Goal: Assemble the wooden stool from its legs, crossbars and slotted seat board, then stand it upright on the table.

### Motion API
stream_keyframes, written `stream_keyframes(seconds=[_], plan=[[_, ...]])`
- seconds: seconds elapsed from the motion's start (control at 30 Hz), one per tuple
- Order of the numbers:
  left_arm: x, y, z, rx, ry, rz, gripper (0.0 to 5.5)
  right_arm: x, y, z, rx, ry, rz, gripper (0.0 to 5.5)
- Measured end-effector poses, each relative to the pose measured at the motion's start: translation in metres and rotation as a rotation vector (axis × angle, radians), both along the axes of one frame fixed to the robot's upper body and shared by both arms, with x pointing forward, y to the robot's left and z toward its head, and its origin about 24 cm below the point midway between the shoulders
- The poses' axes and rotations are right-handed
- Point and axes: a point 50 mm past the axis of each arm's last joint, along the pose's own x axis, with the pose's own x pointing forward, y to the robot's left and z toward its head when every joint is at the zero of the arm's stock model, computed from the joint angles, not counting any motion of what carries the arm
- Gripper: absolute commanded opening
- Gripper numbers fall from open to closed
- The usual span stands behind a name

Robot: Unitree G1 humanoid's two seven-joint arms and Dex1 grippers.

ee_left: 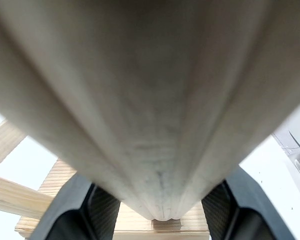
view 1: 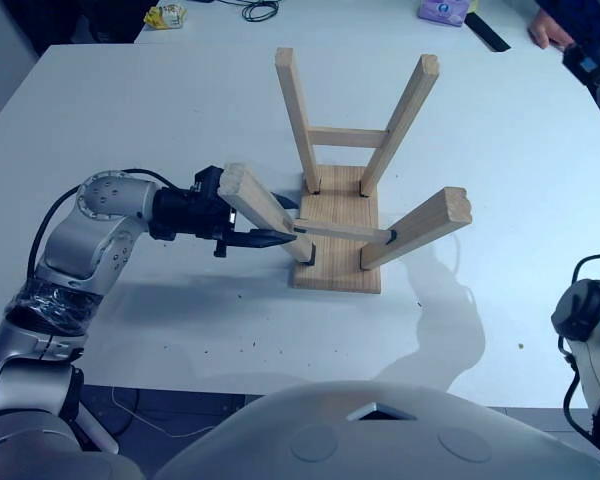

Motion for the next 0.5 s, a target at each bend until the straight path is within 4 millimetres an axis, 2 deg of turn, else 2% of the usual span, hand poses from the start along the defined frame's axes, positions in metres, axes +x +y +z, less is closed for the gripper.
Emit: stream_keyframes(seconds=[0.13, 0.23, 0.37, 0.43, 0.5], plan=[[0.000, 0.000, 0.000, -0.001, 0.002, 0.000, 2.04, -0.004, -0.008, -0.001, -0.031, 0.012, 0.024, 3.95], [0.002, 0.000, 0.000, 0.001, 0.004, -0.005, 2.04, -0.010, -0.008, -0.011, -0.110, 0.019, 0.065, 3.95], [0.004, 0.000, -0.001, 0.001, 0.010, -0.008, 2.04, -0.018, -0.001, -0.035, -0.252, 0.049, 0.118, 3.95], [0.004, 0.001, -0.001, -0.002, 0.009, -0.009, 2.04, -0.019, -0.004, -0.045, -0.346, 0.050, 0.116, 3.95], [0.004, 0.002, -0.002, -0.009, 0.006, -0.008, 2.04, -0.017, -0.011, -0.054, -0.521, 0.027, 0.108, 3.95]])
